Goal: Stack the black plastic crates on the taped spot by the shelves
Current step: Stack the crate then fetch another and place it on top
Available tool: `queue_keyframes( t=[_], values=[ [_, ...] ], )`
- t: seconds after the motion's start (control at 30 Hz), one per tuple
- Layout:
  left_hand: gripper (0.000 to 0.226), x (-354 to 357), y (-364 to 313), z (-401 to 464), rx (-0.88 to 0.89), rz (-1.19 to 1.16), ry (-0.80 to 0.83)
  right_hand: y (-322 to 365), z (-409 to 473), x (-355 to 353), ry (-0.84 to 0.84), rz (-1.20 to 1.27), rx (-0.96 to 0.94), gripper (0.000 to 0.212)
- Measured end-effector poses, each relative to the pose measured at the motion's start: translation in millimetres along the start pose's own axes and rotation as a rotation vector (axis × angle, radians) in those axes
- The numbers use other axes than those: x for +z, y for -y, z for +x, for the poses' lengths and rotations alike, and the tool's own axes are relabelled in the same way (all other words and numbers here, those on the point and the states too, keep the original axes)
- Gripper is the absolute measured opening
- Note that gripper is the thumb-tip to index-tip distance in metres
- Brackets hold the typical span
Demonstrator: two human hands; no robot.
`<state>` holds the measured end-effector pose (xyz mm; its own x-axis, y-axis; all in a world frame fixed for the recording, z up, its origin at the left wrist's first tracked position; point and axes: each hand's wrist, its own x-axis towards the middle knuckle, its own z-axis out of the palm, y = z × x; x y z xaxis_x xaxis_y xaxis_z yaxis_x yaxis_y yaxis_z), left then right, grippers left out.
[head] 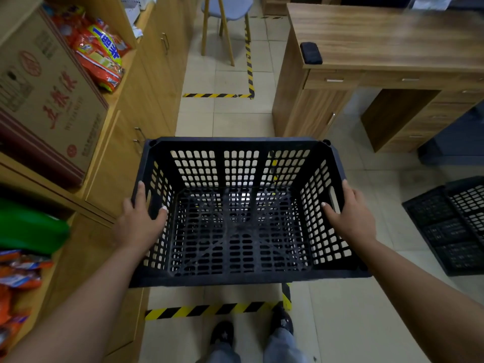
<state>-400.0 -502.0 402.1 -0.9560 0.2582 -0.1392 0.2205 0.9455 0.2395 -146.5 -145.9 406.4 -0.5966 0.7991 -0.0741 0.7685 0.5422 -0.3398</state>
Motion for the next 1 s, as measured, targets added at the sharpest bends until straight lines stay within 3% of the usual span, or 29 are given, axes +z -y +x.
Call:
queue_keyframes(
  t=[0.2,0.43,0.7,1.0],
  values=[
    [0.090,-3.0,9.4,-13.1,0.100,0.084,0.055,-0.7,-40.6,-12.4,0.079,-0.021,-0.044,0.077],
    [0.087,-2.7,19.9,-47.2,0.197,0.132,0.050,-24.8,-105.7,-8.1,0.091,-0.094,-0.124,0.077],
    [0.087,-4.5,29.0,-61.2,0.187,0.117,0.102,-22.0,-113.3,-10.1,0.170,-0.214,-0.156,0.115],
    [0.092,-0.2,16.8,-73.2,0.154,0.181,0.088,-26.1,-112.9,-10.0,0.199,-0.258,-0.202,0.104]
  ],
)
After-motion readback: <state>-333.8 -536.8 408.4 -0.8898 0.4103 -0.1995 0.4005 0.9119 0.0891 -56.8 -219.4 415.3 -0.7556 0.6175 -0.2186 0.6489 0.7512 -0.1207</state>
